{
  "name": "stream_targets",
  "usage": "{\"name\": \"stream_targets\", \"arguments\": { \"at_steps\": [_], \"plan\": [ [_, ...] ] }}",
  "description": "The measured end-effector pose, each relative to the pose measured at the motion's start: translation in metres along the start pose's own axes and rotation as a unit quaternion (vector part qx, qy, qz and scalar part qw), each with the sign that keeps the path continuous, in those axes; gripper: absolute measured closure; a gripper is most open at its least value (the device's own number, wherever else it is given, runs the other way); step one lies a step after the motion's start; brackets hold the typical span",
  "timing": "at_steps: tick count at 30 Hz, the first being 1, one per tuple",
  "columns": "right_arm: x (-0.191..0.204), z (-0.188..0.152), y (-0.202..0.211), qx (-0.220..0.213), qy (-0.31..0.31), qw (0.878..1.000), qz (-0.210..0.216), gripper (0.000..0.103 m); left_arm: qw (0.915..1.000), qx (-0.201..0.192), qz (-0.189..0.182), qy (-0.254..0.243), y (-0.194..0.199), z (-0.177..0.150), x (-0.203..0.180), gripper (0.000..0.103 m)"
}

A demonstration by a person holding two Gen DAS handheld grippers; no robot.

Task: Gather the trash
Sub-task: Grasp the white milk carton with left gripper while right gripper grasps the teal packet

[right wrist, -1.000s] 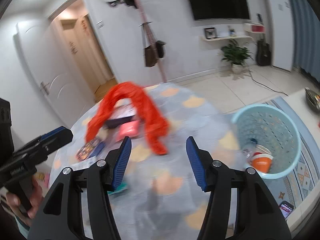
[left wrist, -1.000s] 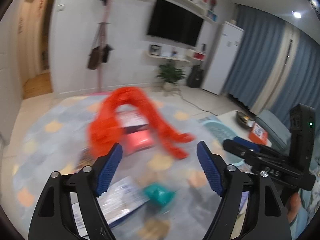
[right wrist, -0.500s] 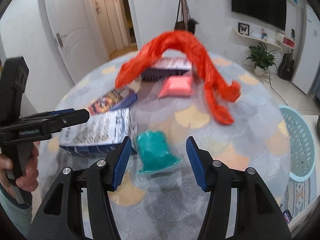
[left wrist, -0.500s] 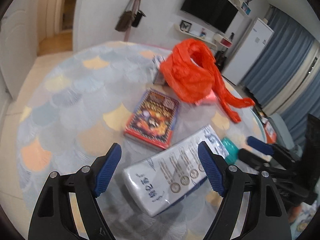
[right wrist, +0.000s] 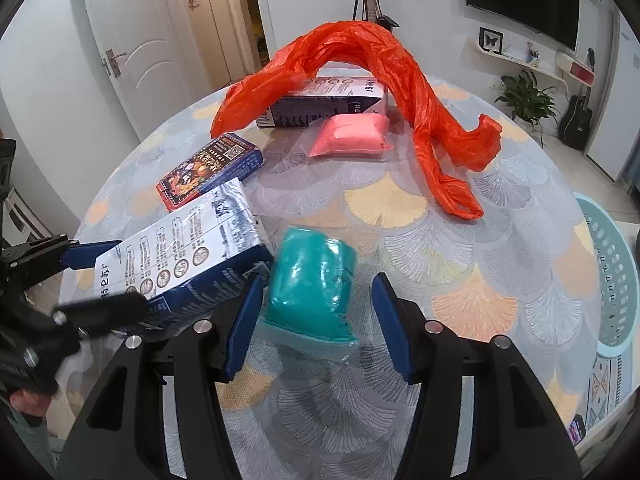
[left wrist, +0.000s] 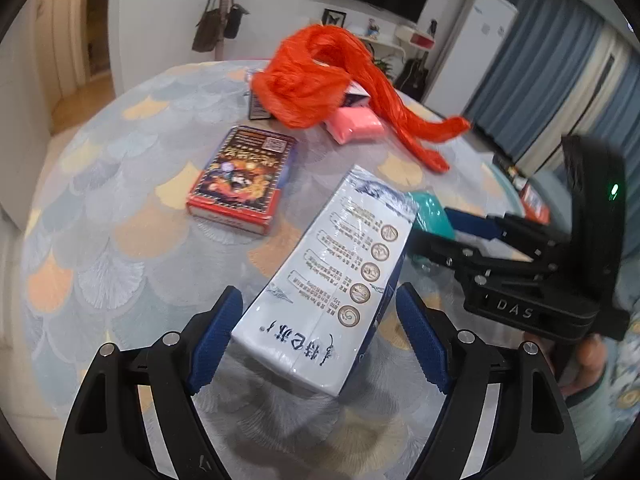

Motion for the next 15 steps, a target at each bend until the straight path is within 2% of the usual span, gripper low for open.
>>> {"name": "stream_targets", "arguments": {
  "at_steps": [3,8,11,13,15],
  "plan": [
    [-0.002,-0.001,0.000,0.003,-0.005,1.000,0.003,0.063,0.9993,0.009,0.027,-0.024,-0.010,-0.002,-0.010,0.026],
    [-0.015,-0.003,0.004,0.000,-0.014,1.000,-0.007,0.065,0.9966,0.016,0.058,-0.057,-0.021,-0.005,-0.022,0.027],
    [-0.025,-0.002,0.009,-0.006,-0.023,1.000,-0.014,0.066,0.9952,0.015,0.072,-0.065,-0.026,-0.003,-0.026,0.035],
    [-0.032,-0.001,0.013,-0.010,-0.029,0.999,-0.017,0.067,0.9955,0.008,0.068,-0.065,-0.025,-0.001,-0.030,0.044],
    [-0.038,0.001,0.018,-0.017,-0.034,0.999,-0.020,0.067,0.9963,0.000,0.059,-0.063,-0.022,0.001,-0.035,0.045]
  ]
}}
Point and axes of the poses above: each gripper's, at about its wrist camera, not at the fingertips, and y roughly against the way its jaws point, x to its left, z to its top, the point moved 10 cm from there along -y, roughly the way its jaws point, and after that the axes turned 3 degrees about -x, right-handed, at the moved point
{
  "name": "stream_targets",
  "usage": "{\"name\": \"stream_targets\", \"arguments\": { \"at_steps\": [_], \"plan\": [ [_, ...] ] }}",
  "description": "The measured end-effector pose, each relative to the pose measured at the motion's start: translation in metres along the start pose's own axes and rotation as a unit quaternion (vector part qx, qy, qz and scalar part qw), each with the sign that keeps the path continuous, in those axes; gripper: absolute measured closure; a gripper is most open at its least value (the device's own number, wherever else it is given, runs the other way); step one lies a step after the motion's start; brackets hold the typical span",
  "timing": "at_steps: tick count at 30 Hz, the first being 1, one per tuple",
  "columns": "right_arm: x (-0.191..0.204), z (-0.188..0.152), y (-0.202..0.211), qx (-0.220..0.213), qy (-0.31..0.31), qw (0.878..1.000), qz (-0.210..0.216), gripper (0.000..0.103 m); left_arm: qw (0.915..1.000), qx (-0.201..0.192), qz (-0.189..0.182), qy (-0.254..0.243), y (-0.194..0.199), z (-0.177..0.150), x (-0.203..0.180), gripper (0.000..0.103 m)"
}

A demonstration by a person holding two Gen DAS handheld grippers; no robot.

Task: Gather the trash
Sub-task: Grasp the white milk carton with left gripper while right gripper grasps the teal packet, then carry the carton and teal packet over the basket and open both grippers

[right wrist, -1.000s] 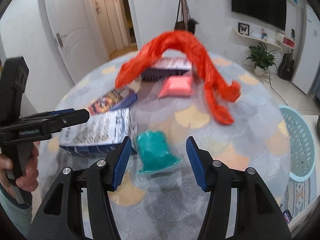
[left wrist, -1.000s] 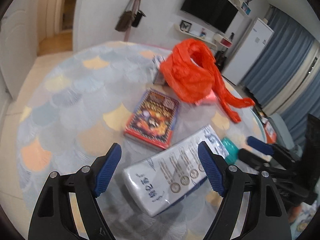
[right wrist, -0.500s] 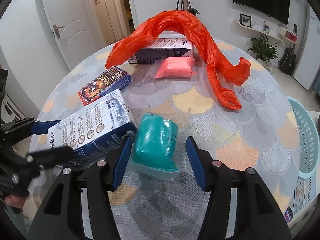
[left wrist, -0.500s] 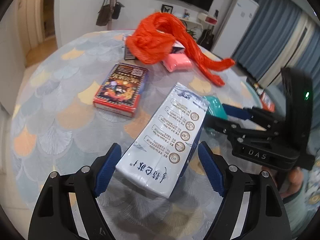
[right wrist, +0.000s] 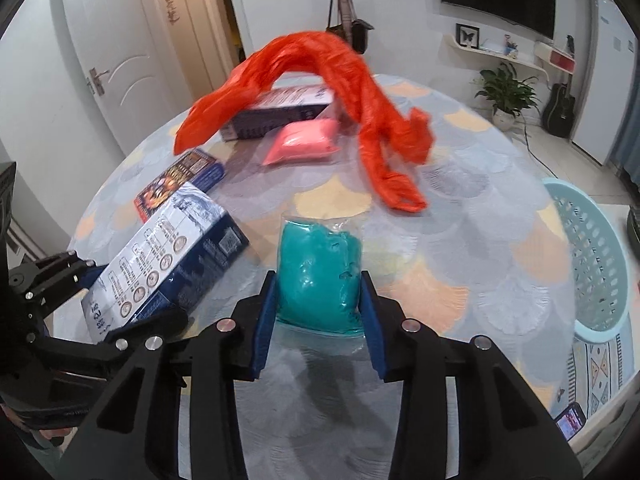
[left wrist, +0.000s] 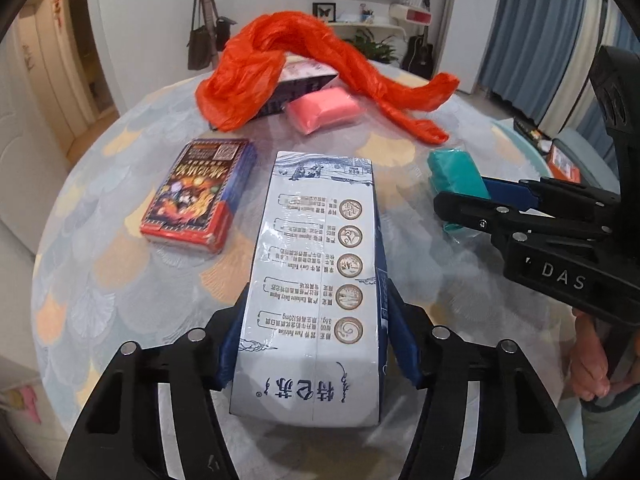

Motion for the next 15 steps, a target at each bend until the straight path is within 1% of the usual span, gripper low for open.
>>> {"name": "stream_targets", "arguments": {
  "at_steps": [4,9,13,15],
  "plan": [
    [-0.012,0.010,0.015,-0.022,-0.010,1.000,-0.004,0.067,0.9993,-0.035,-0.011,0.000,0.013,0.013,-0.007,0.045],
    [-0.026,0.025,0.038,-0.052,-0.019,0.998,-0.015,0.067,0.9973,-0.068,-0.025,-0.001,0.029,0.037,-0.020,0.045],
    [-0.044,0.040,0.064,-0.088,-0.024,0.995,-0.040,0.067,0.9948,-0.089,-0.051,-0.008,0.037,0.061,-0.042,0.045],
    [-0.058,0.046,0.076,-0.104,-0.027,0.992,-0.060,0.067,0.9938,-0.092,-0.061,-0.014,0.036,0.073,-0.054,0.045]
  ]
}}
Point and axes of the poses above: each gripper's, at about its wrist camera, not at the fingertips, and y roughly against the way its jaws point, x to its left, z to its top, the point moved 10 cm from there along -y, roughly the way its jaws point, and after that the axes turned 3 degrees about -x, right-handed, at the moved point
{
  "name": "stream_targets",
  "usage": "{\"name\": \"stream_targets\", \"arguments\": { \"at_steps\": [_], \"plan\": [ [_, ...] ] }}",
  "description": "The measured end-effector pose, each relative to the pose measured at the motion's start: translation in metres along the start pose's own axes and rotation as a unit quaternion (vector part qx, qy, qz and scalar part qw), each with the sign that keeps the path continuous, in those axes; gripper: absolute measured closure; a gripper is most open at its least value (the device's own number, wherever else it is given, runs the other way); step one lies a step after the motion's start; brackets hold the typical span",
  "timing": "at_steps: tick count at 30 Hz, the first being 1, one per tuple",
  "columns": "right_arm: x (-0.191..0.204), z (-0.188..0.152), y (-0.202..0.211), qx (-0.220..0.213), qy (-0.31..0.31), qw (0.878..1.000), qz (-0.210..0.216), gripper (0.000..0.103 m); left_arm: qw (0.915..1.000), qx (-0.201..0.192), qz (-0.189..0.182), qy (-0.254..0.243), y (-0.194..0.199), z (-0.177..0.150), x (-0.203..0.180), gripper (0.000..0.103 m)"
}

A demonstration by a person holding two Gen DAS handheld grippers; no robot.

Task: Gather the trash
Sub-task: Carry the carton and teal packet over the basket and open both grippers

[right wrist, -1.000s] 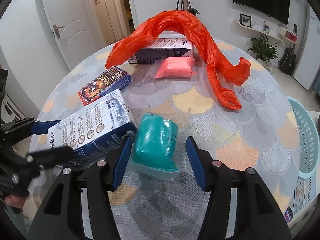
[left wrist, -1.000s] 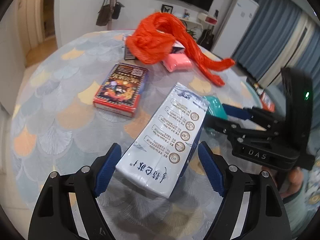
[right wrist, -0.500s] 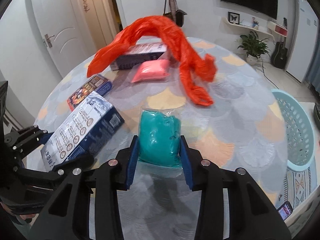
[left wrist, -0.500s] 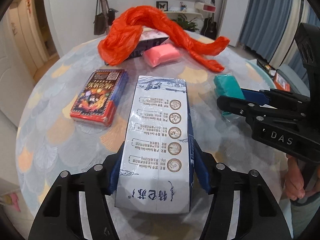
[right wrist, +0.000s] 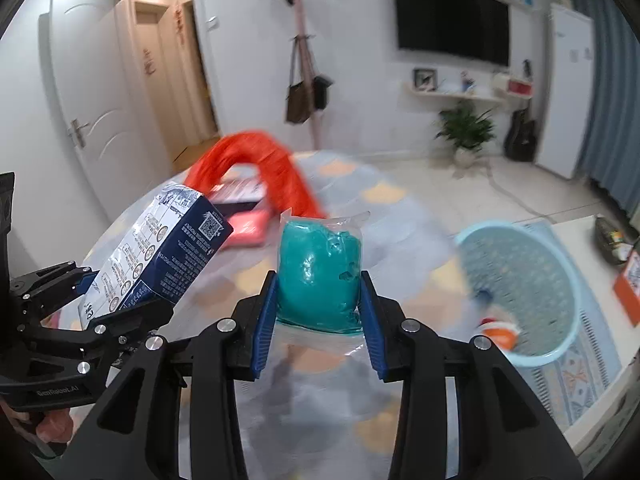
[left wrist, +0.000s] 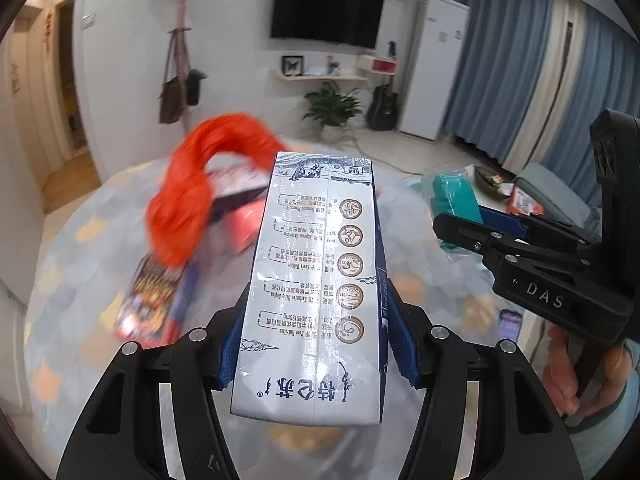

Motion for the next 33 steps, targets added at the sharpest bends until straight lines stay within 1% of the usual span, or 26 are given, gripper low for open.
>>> {"name": "stream_targets", "arguments": {
  "at_steps": [6,9,14,20,24,30,33],
  "plan": [
    [-0.056,0.018,0.013,-0.024,-0.027,0.998,-0.047,0.067,0.9993,-0.007,-0.031,-0.021,-0.025,0.041,-0.043,0.045],
    [-0.094,0.026,0.014,-0.028,-0.058,0.995,-0.071,0.067,0.9984,-0.008,-0.052,-0.022,-0.040,0.063,-0.067,0.045],
    [-0.154,0.027,0.007,-0.024,-0.118,0.988,-0.094,0.067,0.9965,-0.005,-0.080,-0.025,-0.071,0.090,-0.102,0.045],
    [-0.215,0.008,-0.019,-0.001,-0.185,0.975,-0.121,0.067,0.9942,0.009,-0.104,-0.027,-0.111,0.106,-0.141,0.045],
    [-0.247,-0.008,-0.042,0.021,-0.225,0.965,-0.131,0.067,0.9934,0.021,-0.110,-0.026,-0.136,0.111,-0.155,0.045],
    [-0.280,-0.047,-0.073,0.066,-0.267,0.951,-0.142,0.067,0.9916,0.043,-0.120,-0.022,-0.171,0.111,-0.174,0.045],
    [-0.290,-0.059,-0.084,0.082,-0.282,0.945,-0.146,0.065,0.9908,0.058,-0.120,-0.024,-0.188,0.105,-0.182,0.044]
  ]
}}
Point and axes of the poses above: each gripper's, at about its wrist camera, not at the fingertips, and y roughly against the way its jaws point, x to its left, z to its top, the point moved 10 cm from there along -y, roughly the way its jaws point, and after that the axes turned 3 degrees about -x, right-handed, at the moved point
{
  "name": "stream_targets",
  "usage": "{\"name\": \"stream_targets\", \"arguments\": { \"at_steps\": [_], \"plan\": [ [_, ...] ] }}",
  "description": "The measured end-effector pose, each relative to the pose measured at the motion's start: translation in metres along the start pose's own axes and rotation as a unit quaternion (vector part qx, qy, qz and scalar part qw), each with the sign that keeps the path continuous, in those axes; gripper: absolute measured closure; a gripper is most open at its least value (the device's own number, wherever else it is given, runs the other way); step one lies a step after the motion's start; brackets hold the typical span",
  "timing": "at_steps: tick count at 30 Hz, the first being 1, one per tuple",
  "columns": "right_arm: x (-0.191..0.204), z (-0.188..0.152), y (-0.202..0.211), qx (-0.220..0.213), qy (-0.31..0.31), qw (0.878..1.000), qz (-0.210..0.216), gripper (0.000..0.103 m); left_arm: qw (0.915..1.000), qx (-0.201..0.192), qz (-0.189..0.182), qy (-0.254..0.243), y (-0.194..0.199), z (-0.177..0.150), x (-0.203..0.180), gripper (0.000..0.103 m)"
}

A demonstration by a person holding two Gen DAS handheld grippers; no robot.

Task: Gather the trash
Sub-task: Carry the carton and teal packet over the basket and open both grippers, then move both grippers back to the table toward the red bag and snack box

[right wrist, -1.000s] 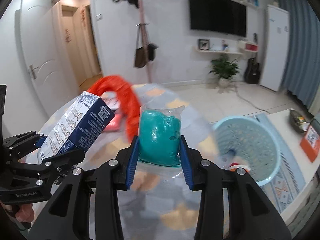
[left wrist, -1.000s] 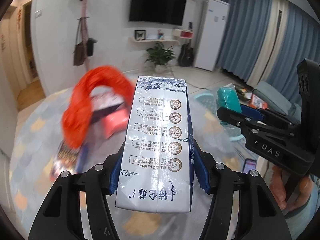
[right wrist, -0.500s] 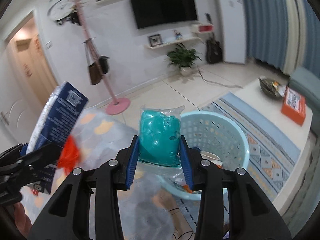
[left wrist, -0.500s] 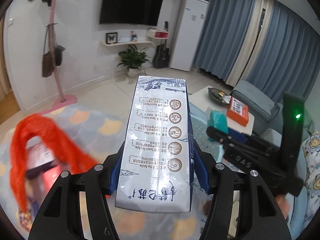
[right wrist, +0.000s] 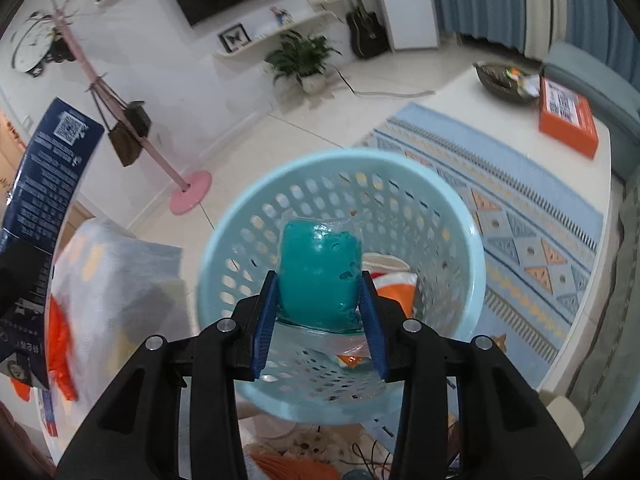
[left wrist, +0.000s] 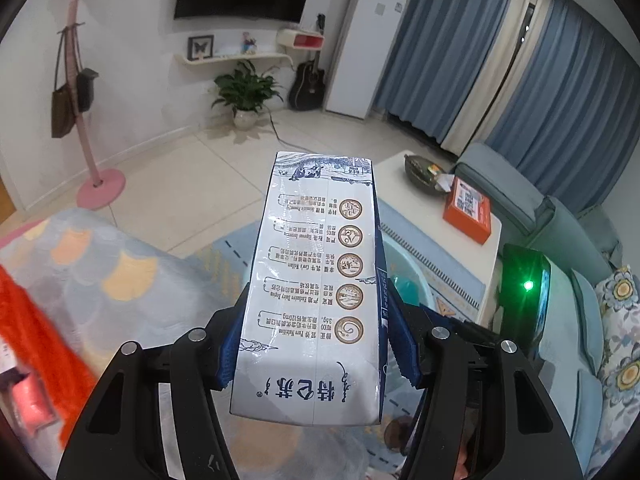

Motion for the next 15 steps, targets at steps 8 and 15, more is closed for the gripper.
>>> {"name": "stream_targets", "arguments": {
  "at_steps": [8,15],
  "plan": [
    [-0.022,-0.009,-0.016,0.015,-0.021,0.999,-0.019,0.053,0.9998,0.017,0.008,0.008,-0.031,-0.004,0.001,0.034],
    [-0.019,-0.018,-0.008,0.009,-0.020,1.000,-0.020,0.051,0.9996,0.019,0.009,0.021,-0.029,-0.010,0.014,0.029]
  ]
}}
Point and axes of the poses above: each gripper's, at about its wrist camera, not at the fingertips, and y roughly against the way its jaws point, x to its left, z to its top, the point moved 10 cm from there along -y, roughly the way its jaws point, and after that the axes turned 3 degrees about -x, right-handed, at the moved point
